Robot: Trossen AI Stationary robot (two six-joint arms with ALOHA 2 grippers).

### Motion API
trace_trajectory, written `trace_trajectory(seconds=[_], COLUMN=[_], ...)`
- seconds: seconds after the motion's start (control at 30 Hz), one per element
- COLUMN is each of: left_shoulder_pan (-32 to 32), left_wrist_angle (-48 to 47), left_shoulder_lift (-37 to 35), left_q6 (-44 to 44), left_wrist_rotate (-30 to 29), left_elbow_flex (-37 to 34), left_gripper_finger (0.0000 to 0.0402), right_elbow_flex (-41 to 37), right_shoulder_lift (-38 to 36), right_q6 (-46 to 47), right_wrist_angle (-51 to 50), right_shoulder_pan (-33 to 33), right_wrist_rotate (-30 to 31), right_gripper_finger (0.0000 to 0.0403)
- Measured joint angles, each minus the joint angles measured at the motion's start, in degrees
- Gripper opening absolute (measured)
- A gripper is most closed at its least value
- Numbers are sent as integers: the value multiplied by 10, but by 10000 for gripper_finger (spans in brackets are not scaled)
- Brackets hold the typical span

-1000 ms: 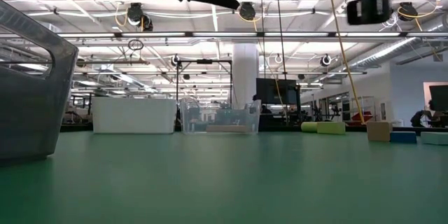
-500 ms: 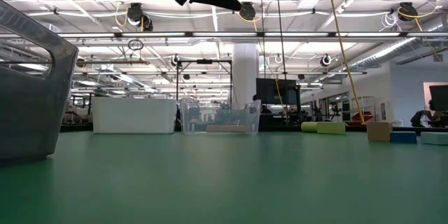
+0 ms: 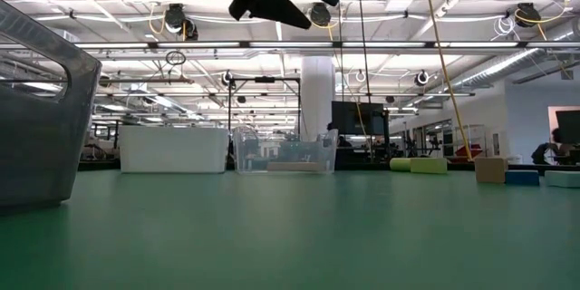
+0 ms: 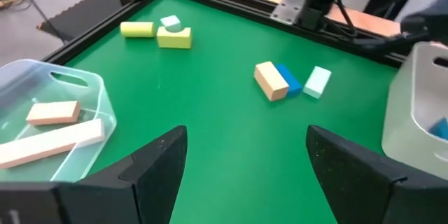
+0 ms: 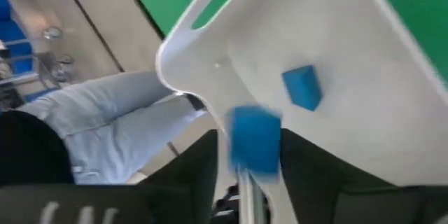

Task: Sort & place blocks by color
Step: Put the bottom blue block into the gray bin, then put the middle yellow block into the black bin

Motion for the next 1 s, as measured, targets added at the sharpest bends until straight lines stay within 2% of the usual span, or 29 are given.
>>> trace_trajectory(seconds=[0.27, 0.47, 0.6, 0.8, 0.9, 1.0], left_shoulder_pan=[24, 36, 43, 57, 74, 96], left_wrist_angle=[0, 1, 1, 1, 1, 1], left_shoulder_lift=[0, 0, 0, 0, 0, 0], left_q6=[-7, -24, -25, 11, 37, 62], left_wrist_rotate=[18, 19, 19, 19, 19, 19], left_elbow_flex=[0, 0, 0, 0, 0, 0], left_gripper_finger=[292, 292, 292, 292, 292, 292], right_elbow_flex=[0, 0, 0, 0, 0, 0], right_shoulder_lift=[-10, -48, -80, -98, -80, -43], right_q6=[-78, -163, -234, -327, -392, -431], right_wrist_angle=[-9, -9, -11, -43, -42, -42], right_shoulder_pan=[-11, -80, -158, -318, -413, -504], right_wrist_rotate=[0, 18, 87, 260, 283, 278], right_gripper_finger=[215, 225, 221, 220, 220, 220])
